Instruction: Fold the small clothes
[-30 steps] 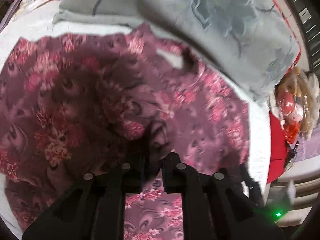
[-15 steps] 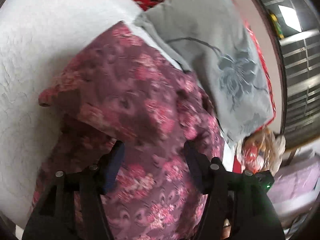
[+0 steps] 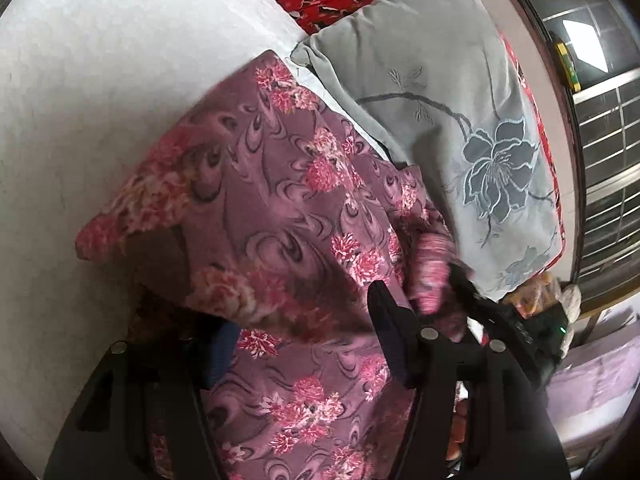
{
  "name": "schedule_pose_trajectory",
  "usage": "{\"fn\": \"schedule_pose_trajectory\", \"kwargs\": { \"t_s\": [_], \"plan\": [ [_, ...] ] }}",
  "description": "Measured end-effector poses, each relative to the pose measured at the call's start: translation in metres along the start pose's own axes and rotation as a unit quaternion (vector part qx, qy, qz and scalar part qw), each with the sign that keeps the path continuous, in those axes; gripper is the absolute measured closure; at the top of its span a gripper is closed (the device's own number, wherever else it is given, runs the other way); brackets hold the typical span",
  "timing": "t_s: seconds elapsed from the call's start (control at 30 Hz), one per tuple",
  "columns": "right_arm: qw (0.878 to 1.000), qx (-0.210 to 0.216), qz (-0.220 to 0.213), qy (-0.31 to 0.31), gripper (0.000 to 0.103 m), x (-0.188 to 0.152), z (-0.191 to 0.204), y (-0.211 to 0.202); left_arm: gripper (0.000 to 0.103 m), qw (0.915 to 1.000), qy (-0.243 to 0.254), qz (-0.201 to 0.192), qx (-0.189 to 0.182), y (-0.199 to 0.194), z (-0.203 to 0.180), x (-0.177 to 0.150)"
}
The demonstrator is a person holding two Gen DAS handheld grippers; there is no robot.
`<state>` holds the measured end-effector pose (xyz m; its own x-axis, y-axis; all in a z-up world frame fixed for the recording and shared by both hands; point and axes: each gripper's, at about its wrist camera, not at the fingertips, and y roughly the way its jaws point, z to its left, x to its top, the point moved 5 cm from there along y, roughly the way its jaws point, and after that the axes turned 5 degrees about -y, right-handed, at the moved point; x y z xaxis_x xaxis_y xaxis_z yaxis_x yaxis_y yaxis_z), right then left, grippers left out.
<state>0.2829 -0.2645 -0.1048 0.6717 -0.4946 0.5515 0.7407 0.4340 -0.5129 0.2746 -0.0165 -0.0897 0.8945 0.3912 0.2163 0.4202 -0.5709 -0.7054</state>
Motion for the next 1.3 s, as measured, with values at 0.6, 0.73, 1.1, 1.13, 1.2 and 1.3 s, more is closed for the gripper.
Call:
{"fn": "schedule_pose_trajectory", "kwargs": {
  "t_s": [0.6,0.73,1.1,1.13,1.2,1.3],
  "plan": [
    [0.982,-0.042,-0.107,0.152,0.056,-0.017,-0.135,-0.132,0.042,0.9994,0.025,-0.006,0.023,0.007,-0.007,-0.006],
    [0.982,-0.011,-0.096,0.163,0.083,-0.003,-0.131,-0.117,0.042,0.9994,0.024,-0.012,0.021,0.007,-0.007,-0.004],
    [0.979,-0.184,-0.044,0.073,0.100,0.019,-0.157,-0.125,0.043,0.9955,0.070,-0.013,0.062,0.013,-0.013,-0.010],
    [0.978,-0.188,-0.053,0.067,0.095,0.019,-0.156,-0.131,0.043,0.9946,0.078,-0.015,0.067,0.013,-0.015,-0.011],
    [0.973,-0.210,-0.090,0.045,0.092,0.022,-0.141,-0.151,0.042,0.9929,0.091,-0.019,0.075,0.013,-0.018,-0.014],
    [0.975,-0.178,-0.134,0.011,0.092,0.020,-0.121,-0.167,0.042,0.9901,0.105,-0.019,0.091,0.018,-0.019,-0.016]
  ]
}}
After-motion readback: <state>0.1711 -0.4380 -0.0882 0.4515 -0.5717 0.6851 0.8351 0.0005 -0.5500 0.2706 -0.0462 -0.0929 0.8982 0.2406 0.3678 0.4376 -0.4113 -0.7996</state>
